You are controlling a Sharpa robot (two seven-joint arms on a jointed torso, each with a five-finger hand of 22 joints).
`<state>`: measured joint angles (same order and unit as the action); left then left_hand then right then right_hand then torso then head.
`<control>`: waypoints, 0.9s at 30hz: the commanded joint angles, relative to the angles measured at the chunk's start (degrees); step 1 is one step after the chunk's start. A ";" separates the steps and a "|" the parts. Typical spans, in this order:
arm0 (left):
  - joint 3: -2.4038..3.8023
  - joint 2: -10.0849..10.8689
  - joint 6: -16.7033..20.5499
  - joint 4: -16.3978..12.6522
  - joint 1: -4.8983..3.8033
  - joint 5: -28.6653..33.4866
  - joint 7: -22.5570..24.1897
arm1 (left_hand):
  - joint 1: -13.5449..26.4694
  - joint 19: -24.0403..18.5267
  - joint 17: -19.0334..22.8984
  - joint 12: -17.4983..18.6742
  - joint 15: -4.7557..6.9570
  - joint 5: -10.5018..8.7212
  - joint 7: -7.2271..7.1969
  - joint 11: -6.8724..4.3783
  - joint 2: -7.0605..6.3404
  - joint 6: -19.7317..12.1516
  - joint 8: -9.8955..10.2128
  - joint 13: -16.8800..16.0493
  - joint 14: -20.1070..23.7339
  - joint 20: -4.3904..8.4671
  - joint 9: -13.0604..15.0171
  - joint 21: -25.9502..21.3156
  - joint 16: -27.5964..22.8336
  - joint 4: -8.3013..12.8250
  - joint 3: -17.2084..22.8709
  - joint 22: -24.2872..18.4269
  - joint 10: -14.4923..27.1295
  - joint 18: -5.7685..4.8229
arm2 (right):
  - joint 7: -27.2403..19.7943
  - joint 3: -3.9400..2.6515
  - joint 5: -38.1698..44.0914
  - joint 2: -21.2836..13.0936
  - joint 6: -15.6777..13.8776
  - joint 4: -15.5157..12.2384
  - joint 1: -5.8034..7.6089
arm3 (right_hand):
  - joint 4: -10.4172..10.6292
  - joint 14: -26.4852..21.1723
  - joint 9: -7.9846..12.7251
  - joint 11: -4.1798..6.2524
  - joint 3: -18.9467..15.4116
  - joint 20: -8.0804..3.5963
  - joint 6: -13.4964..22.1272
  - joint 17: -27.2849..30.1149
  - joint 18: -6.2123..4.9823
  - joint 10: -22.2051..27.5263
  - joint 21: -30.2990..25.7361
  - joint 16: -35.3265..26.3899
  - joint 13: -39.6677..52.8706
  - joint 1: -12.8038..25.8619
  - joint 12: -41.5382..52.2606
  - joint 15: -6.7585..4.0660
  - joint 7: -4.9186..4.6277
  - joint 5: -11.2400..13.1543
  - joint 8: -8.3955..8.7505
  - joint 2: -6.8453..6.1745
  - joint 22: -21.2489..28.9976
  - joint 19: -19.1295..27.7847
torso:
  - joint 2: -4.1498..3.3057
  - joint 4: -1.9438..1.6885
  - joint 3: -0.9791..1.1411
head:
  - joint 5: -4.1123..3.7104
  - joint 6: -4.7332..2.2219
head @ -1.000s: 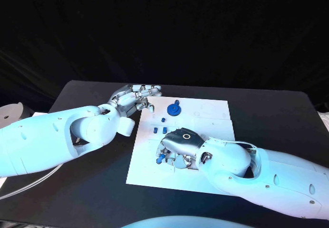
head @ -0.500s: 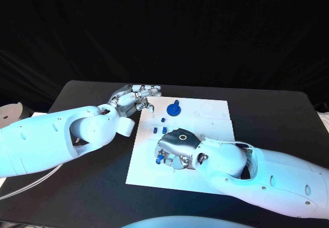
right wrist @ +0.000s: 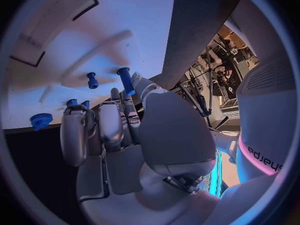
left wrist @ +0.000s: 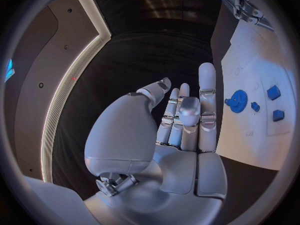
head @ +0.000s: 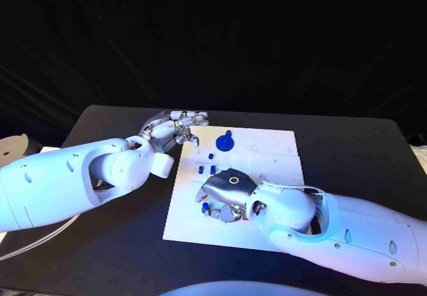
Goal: Assemble the parts on the task board
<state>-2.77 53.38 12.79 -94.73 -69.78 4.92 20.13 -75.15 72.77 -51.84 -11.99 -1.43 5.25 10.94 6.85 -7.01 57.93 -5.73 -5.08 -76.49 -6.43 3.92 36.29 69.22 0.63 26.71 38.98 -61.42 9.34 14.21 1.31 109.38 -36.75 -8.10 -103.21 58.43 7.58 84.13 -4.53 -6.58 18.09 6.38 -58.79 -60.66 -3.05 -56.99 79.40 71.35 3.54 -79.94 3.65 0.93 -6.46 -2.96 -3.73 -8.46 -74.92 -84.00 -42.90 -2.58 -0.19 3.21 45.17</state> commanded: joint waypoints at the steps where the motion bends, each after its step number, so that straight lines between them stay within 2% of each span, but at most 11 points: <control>1: 0.03 -0.03 -1.12 -0.16 0.00 0.14 0.14 | -0.16 -0.01 0.06 -0.20 -0.12 -0.17 0.10 -0.10 0.52 -0.40 -0.22 -0.07 0.45 -0.53 0.02 -0.34 -0.05 0.08 -0.32 -0.06 0.30 1.05 | -0.08 0.03 0.72 -0.23 -3.30 -0.14 -0.03 | 0.31 1.26 0.24 -0.12 -1.13 0.64 0.87 0.15 -0.15 1.11 -0.32 -0.33 0.06 -0.16 0.11 0.50 0.18 0.19 0.25 -0.59 -1.28 -0.79 | -0.04 0.01 0.06 | -0.05 -0.04; 4: 0.03 -0.03 -1.13 -0.14 0.00 0.14 0.12 | -0.16 -0.01 0.06 -0.20 -0.12 -0.17 0.10 -0.10 0.52 -0.40 -0.22 -0.07 0.45 -0.53 0.02 -0.34 -0.05 0.08 -0.32 -0.06 0.30 1.05 | -0.57 0.03 0.67 -1.12 -6.39 -0.77 -0.05 | 1.42 1.17 0.50 -0.41 -3.41 0.90 1.88 0.45 -0.26 2.59 -0.64 -0.38 0.09 -0.60 0.19 0.72 0.31 0.17 0.19 -1.20 -0.88 -0.67 | -0.02 0.01 0.09 | -0.18 -0.07; 10: 0.03 0.08 -1.17 -0.13 0.00 0.14 0.02 | -0.16 -0.01 0.06 -0.20 -0.12 -0.17 0.10 -0.10 0.52 -0.40 -0.22 -0.07 0.45 -0.53 0.02 -0.34 -0.05 0.08 -0.32 -0.06 0.30 1.05 | -2.43 -0.35 -1.80 -5.22 -11.79 -3.45 -0.04 | 3.22 0.98 0.47 -0.04 -5.81 0.86 1.79 1.27 -0.34 1.14 -0.82 -0.73 0.36 -1.97 1.65 0.54 0.30 0.16 0.02 -1.11 -0.65 -0.66 | -0.01 0.09 0.07 | -0.62 -0.22; 13: 0.03 0.13 -1.22 -0.14 0.00 0.14 -0.03 | -0.16 -0.01 0.06 -0.20 -0.12 -0.17 0.10 -0.10 0.52 -0.40 -0.22 -0.07 0.45 -0.53 0.02 -0.34 -0.05 0.08 -0.32 -0.06 0.30 1.05 | -3.67 -1.01 -7.99 -9.31 -13.96 -5.43 0.45 | 3.86 0.70 0.41 0.81 -6.45 0.47 1.37 2.48 -0.52 -2.36 -1.39 -1.54 0.73 -2.20 3.60 -0.05 -0.03 0.17 -0.06 -0.72 0.02 -0.45 | 0.03 0.05 0.02 | -1.12 -0.40; 15: 0.03 0.20 -1.22 -0.16 0.00 0.14 -0.05 | -0.16 -0.01 0.06 -0.20 -0.12 -0.17 0.10 -0.10 0.52 -0.40 -0.22 -0.07 0.45 -0.53 0.02 -0.34 -0.05 0.08 -0.32 -0.06 0.30 1.05 | -4.18 -1.36 -13.48 -12.37 -14.64 -6.70 1.12 | 4.11 0.67 0.25 1.71 -6.62 -0.02 0.53 2.84 -0.52 -5.69 -1.39 -1.79 1.16 -2.27 5.28 -0.70 -0.96 0.12 -0.35 -0.21 0.00 -0.49 | 0.06 0.07 -0.02 | -1.81 -0.48; 19: 0.03 0.36 -1.14 -0.15 0.00 0.14 -0.08 | -0.16 -0.01 0.06 -0.20 -0.12 -0.17 0.10 -0.10 0.52 -0.40 -0.22 -0.07 0.45 -0.53 0.02 -0.34 -0.05 0.08 -0.32 -0.06 0.30 1.05 | -3.13 -1.79 -26.23 -19.93 -15.14 -9.28 3.27 | 4.98 1.73 -0.16 2.92 -7.27 -1.12 -1.78 -1.86 0.68 -13.88 2.69 1.44 2.86 -1.52 8.87 -1.93 -1.73 -1.96 -1.27 0.63 -5.05 -2.46 | 0.13 0.37 -0.11 | -2.99 -0.75; 20: 0.03 0.36 -1.13 -0.15 0.00 0.14 -0.08 | -0.16 -0.01 0.08 -0.23 -0.12 -0.17 0.10 -0.10 0.53 -0.40 -0.23 -0.08 0.46 -0.53 0.02 -0.35 -0.06 0.09 -0.33 -0.06 0.32 1.05 | -2.86 -1.81 -27.15 -20.68 -15.12 -9.52 3.46 | 5.08 1.96 -0.19 3.04 -7.38 -1.21 -1.94 -2.98 0.92 -14.55 3.51 2.20 3.06 -1.38 9.18 -2.02 -1.67 -2.15 -1.35 0.67 -6.06 -2.83 | 0.15 0.40 -0.12 | -3.09 -0.76; 21: 0.03 0.36 -1.09 -0.14 0.00 0.14 -0.06 | -0.16 -0.02 0.24 -0.46 -0.12 -0.17 0.09 -0.11 0.58 -0.43 -0.32 -0.11 0.53 -0.54 0.03 -0.38 -0.08 0.13 -0.41 -0.09 0.42 1.06 | -1.62 -1.87 -29.50 -23.17 -14.82 -10.34 3.99 | 5.47 2.51 -0.29 3.68 -7.96 -1.63 -2.51 -5.85 1.47 -17.69 5.43 4.18 4.17 -0.77 10.86 -2.46 -1.26 -3.36 -1.65 0.71 -8.45 -3.70 | 0.21 0.54 -0.14 | -3.49 -0.91; 23: 0.03 0.33 -1.07 -0.13 -0.01 0.14 -0.05 | -0.16 -0.02 0.24 -0.46 -0.12 -0.17 0.09 -0.11 0.58 -0.43 -0.32 -0.11 0.53 -0.54 0.03 -0.38 -0.08 0.13 -0.41 -0.09 0.42 1.06 | -0.15 -1.85 -30.81 -25.39 -14.09 -11.11 4.36 | 5.95 2.90 -0.42 4.43 -9.07 -2.20 -3.11 -7.99 1.86 -20.65 6.77 5.70 5.90 0.29 13.06 -3.11 -0.57 -5.38 -2.04 0.44 -10.12 -4.31 | 0.29 0.70 -0.19 | -3.85 -1.05; 26: 0.02 0.27 -1.04 -0.11 -0.01 0.13 0.00 | -0.16 -0.02 0.24 -0.46 -0.12 -0.17 0.09 -0.11 0.58 -0.43 -0.32 -0.11 0.53 -0.54 0.03 -0.38 -0.08 0.13 -0.41 -0.09 0.42 1.06 | 3.34 -1.31 -31.54 -29.40 -12.74 -12.66 4.75 | 6.46 2.80 -0.80 5.45 -11.67 -3.34 -3.87 -7.67 2.36 -23.47 8.48 5.81 11.01 1.81 18.18 -3.99 0.49 -6.10 -3.03 0.25 -12.28 -5.04 | 0.41 1.00 -0.19 | -4.53 -1.30; 27: 0.02 0.27 -1.03 -0.12 -0.01 0.13 0.00 | -0.16 -0.02 0.24 -0.46 -0.12 -0.17 0.09 -0.11 0.58 -0.43 -0.32 -0.11 0.53 -0.54 0.03 -0.38 -0.08 0.13 -0.41 -0.09 0.42 1.06 | 4.55 -1.03 -31.24 -30.51 -12.42 -13.15 4.77 | 6.94 2.83 -0.95 5.66 -12.48 -3.47 -4.01 -8.00 2.52 -24.15 8.98 6.08 15.65 2.65 22.47 -4.21 0.60 -6.15 -3.36 0.46 -12.93 -5.26 | 0.48 1.12 -0.19 | -4.61 -1.27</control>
<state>-2.78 53.76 12.67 -94.72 -69.77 4.92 19.84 -75.15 72.76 -51.65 -12.32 -1.64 5.25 10.94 6.85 -7.01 57.93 -5.72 -5.14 -76.28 -6.43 3.92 36.29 69.22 0.80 26.54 38.99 -61.42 9.33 14.13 0.17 83.42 -66.92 -21.36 -115.74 63.25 14.33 83.92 -5.47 -0.91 5.82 3.22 -62.75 -68.64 -1.23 -80.75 88.13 77.36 18.85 -77.73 25.60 -3.00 -6.05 -9.16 -7.03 -7.90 -74.94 -84.01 -42.60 -1.82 -0.34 -0.98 44.02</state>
